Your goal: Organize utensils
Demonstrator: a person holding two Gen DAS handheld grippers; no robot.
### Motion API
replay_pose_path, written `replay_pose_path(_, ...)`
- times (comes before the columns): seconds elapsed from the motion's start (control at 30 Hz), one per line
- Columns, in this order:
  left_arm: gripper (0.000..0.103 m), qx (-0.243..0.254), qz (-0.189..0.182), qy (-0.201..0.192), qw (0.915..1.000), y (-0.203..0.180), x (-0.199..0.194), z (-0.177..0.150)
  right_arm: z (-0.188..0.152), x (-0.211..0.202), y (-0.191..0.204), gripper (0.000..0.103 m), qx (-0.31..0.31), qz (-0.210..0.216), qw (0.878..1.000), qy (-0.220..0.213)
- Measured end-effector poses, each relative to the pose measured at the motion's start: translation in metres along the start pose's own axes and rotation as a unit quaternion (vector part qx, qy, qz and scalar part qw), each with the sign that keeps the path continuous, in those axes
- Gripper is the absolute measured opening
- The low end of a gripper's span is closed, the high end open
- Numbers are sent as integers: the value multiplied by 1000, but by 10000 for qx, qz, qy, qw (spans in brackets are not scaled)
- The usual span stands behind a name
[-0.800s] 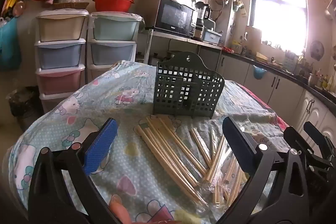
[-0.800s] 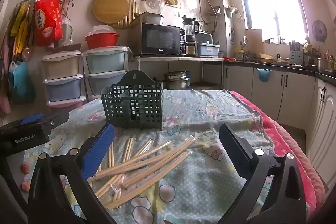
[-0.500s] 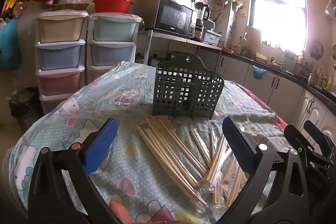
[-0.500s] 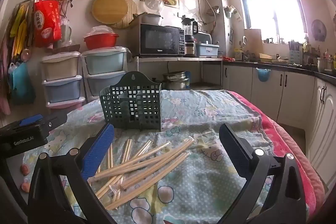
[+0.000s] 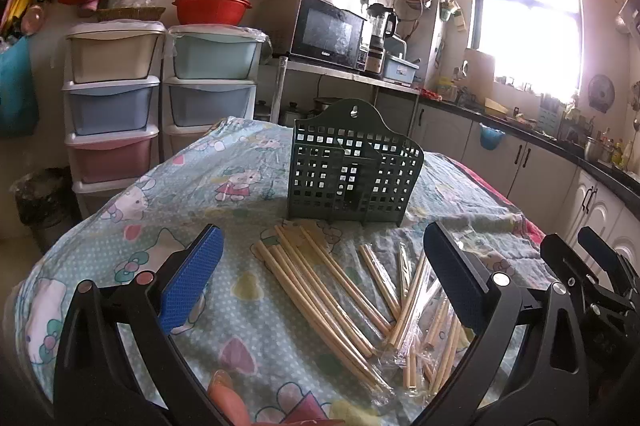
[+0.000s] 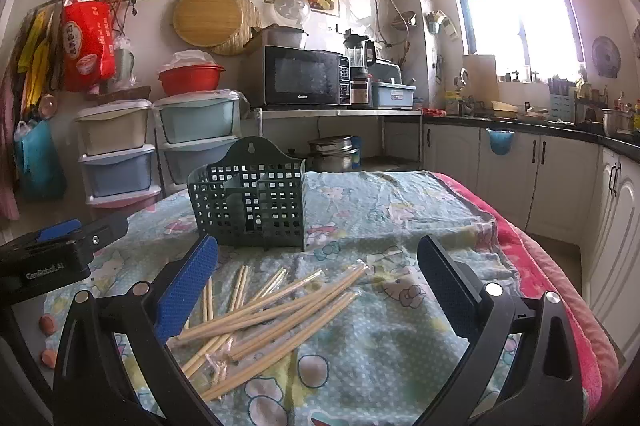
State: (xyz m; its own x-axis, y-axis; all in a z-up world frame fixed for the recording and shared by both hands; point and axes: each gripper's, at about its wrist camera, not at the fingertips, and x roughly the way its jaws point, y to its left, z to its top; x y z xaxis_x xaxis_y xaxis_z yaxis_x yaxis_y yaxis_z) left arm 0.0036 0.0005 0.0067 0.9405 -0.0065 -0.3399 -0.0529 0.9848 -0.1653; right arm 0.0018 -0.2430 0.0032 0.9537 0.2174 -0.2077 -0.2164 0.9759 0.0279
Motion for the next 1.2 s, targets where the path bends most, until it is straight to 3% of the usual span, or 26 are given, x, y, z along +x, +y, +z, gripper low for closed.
replay_pose_path(1.2, 93, 12, -14, -10, 10000, -4, 0, -3, 1, -1, 7, 97, -64, 65, 10000, 19)
